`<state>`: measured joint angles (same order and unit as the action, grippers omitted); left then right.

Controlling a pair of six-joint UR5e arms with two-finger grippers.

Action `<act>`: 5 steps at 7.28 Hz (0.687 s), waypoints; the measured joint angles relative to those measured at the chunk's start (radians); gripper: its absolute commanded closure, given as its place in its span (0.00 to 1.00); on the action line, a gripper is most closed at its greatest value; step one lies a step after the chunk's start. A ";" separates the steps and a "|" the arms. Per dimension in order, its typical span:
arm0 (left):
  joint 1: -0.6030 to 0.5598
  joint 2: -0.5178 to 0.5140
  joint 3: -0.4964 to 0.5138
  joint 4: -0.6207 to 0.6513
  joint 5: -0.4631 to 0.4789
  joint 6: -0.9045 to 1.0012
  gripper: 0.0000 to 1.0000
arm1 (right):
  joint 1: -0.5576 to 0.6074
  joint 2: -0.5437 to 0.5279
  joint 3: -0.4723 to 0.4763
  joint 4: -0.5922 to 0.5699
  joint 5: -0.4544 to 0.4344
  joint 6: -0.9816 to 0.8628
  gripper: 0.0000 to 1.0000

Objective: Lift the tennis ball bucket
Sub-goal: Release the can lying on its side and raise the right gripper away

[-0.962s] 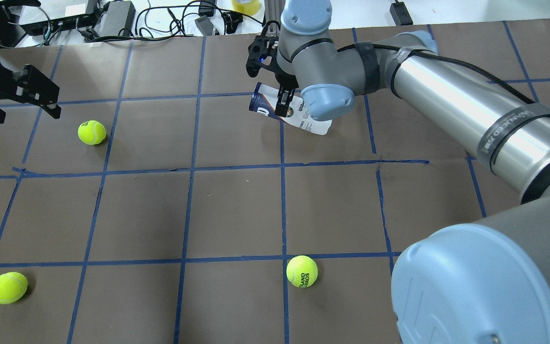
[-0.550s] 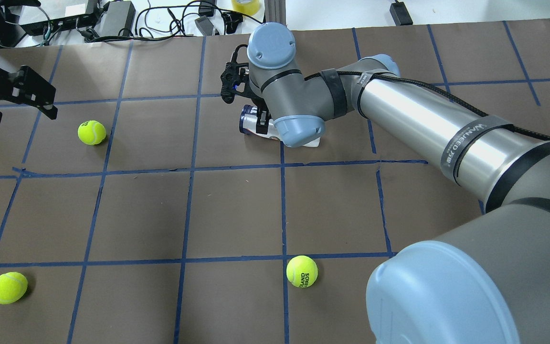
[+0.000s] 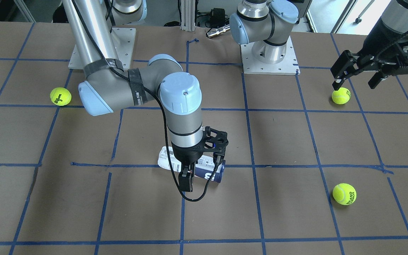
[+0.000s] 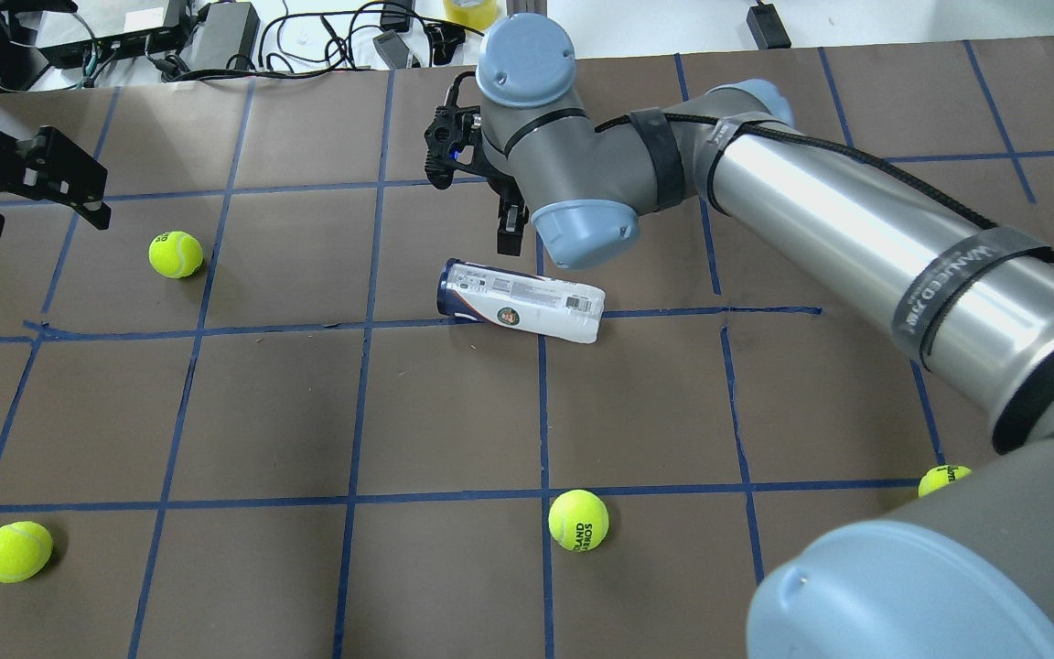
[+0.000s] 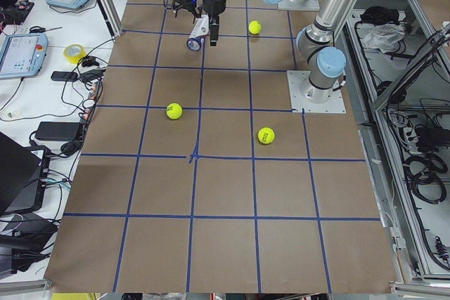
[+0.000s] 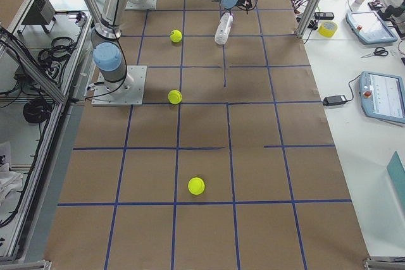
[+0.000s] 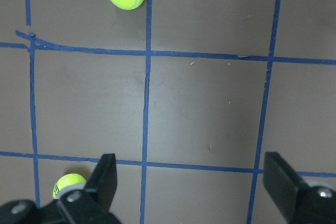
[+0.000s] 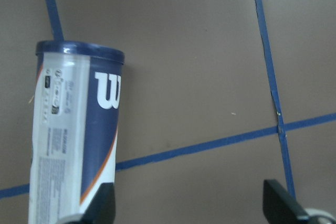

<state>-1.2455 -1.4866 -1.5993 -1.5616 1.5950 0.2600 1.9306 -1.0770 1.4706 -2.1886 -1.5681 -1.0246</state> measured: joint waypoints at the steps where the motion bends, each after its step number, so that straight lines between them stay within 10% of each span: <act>1: 0.000 -0.001 0.000 0.000 0.000 0.000 0.00 | -0.035 -0.035 0.000 0.060 0.008 0.002 0.00; 5: -0.001 -0.008 -0.001 -0.002 -0.002 0.000 0.00 | -0.200 -0.153 -0.001 0.117 0.060 0.092 0.00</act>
<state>-1.2465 -1.4947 -1.5999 -1.5635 1.5925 0.2604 1.7303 -1.2304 1.4700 -2.0717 -1.5083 -0.9321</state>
